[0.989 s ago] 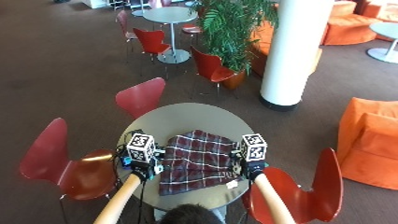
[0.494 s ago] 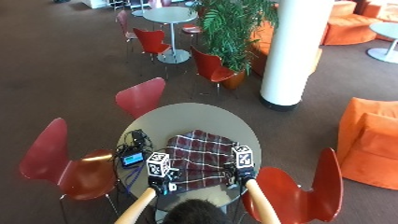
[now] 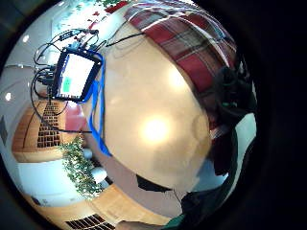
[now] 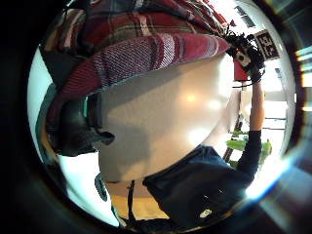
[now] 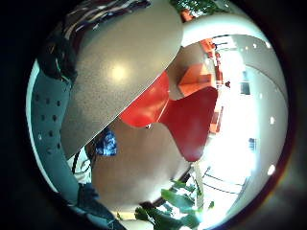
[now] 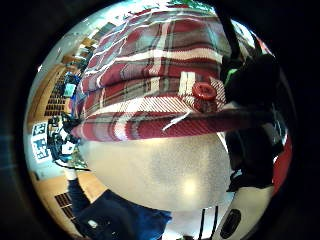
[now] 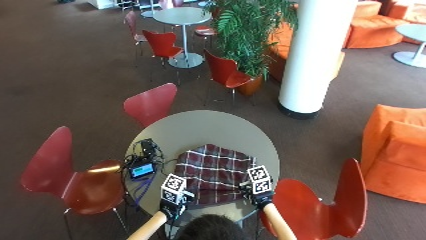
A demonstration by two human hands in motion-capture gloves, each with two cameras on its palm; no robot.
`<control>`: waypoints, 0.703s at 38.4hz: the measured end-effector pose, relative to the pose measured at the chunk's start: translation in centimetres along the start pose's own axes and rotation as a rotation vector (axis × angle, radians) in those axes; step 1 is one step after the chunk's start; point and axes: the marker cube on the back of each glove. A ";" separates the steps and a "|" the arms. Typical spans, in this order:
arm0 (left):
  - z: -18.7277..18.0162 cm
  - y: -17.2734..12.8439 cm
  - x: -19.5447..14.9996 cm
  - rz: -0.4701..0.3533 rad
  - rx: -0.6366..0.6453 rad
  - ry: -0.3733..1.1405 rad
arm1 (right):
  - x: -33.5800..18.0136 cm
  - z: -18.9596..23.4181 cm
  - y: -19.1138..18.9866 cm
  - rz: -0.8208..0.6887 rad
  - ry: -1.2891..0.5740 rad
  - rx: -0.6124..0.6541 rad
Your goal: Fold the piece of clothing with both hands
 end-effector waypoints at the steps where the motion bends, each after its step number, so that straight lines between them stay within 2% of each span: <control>1: -0.2 0.5 0.1 0.008 -0.015 -0.006 | 0.1 1.3 -0.4 -0.013 0.003 -0.010; 3: -0.8 1.5 0.3 0.030 -0.055 -0.003 | 0.0 3.1 -0.8 -0.048 -0.002 -0.037; 5: -1.4 2.5 0.5 0.055 -0.116 0.021 | -0.1 3.1 -0.1 -0.083 -0.002 -0.062; 9: -3.7 4.8 0.7 0.102 -0.244 0.096 | -0.5 0.1 2.9 -0.165 0.007 -0.135; 15: -9.7 6.5 0.2 0.191 -0.326 0.195 | 0.0 -5.2 4.9 -0.279 0.020 -0.263; 19: -14.3 4.1 -0.5 0.224 -0.403 0.263 | 2.2 -8.1 2.9 -0.262 0.034 -0.399; 23: -16.6 -0.9 -1.5 0.214 -0.510 0.283 | 4.2 -9.5 -0.4 -0.159 -0.013 -0.512; 25: -16.7 -3.7 -2.0 0.176 -0.570 0.286 | 4.2 -11.4 -0.7 -0.133 -0.054 -0.567; 27: -16.6 -5.9 -2.4 0.094 -0.628 0.276 | 4.0 -13.3 -0.7 -0.118 -0.097 -0.611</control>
